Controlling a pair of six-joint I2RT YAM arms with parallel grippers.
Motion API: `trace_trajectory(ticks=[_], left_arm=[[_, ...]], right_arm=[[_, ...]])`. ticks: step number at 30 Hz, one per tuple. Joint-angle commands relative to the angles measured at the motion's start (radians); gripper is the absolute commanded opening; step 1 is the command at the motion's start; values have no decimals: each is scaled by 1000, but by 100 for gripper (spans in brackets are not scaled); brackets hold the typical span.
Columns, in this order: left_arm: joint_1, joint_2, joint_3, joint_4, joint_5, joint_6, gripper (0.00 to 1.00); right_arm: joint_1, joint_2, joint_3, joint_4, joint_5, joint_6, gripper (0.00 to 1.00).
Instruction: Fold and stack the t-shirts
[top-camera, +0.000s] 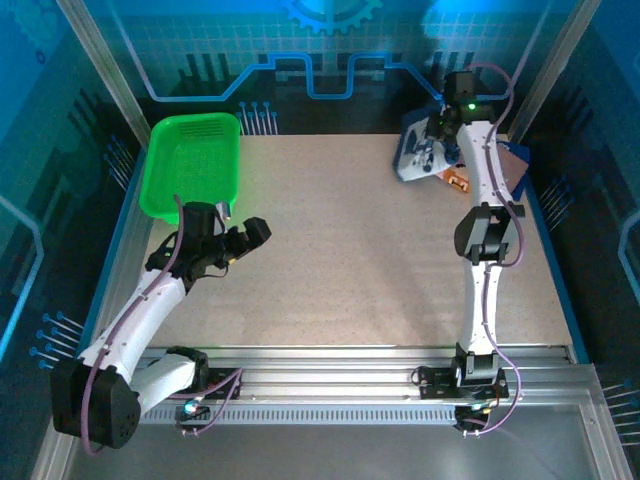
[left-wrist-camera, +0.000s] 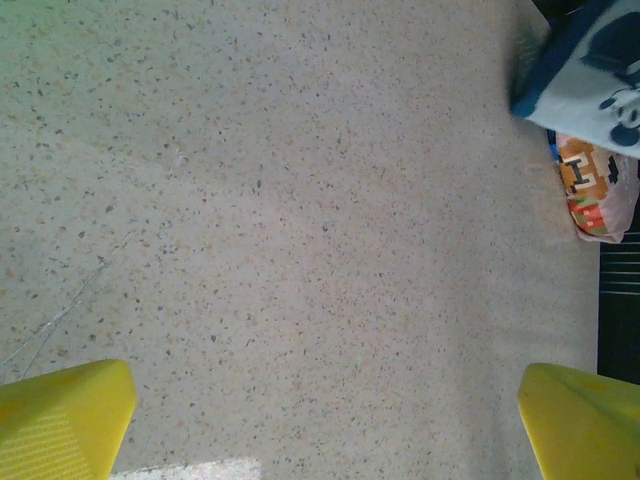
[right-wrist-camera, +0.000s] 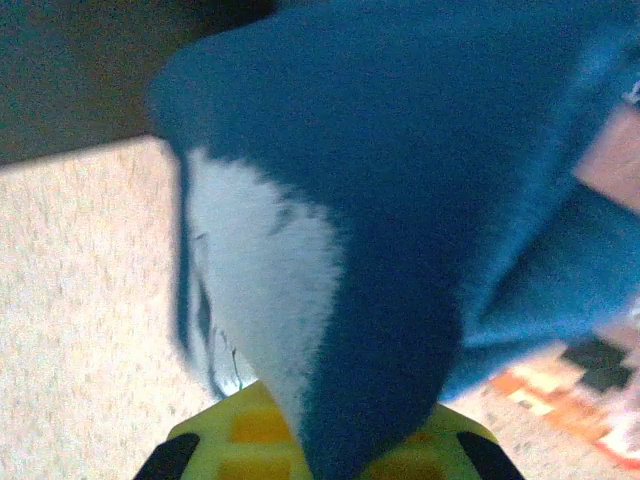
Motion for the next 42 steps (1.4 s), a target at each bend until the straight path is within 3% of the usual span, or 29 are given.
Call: trace_trajectory(ticks=[1, 11, 23, 25, 27, 30, 33, 34, 35, 42], left_arm=[[0, -7, -22, 18, 7, -13, 99], [0, 1, -8, -9, -12, 8, 99], [1, 45, 15, -41, 1, 17, 99], [1, 55, 21, -51, -1, 19, 99], [0, 69, 29, -53, 6, 24, 99], [1, 98, 56, -70, 10, 38, 99], [-1, 118, 87, -80, 14, 50, 99], [1, 121, 96, -83, 12, 53, 99], [1, 125, 105, -84, 8, 55, 99], [3, 114, 96, -65, -38, 43, 99]], right_arm=[[-32, -30, 70, 64, 12, -23, 0], [-161, -102, 16, 78, -25, -23, 0], [-302, -154, -317, 150, -86, -37, 2], [-328, -115, -325, 93, -50, 6, 19], [-352, -81, -337, 56, -17, 39, 52], [-382, -62, -357, 14, 41, 85, 65], [-409, -175, -530, 118, 23, 114, 77], [-416, -227, -598, 172, 14, 125, 83], [-423, -285, -668, 217, 11, 132, 100], [-435, -675, -1104, 384, -85, 125, 100]])
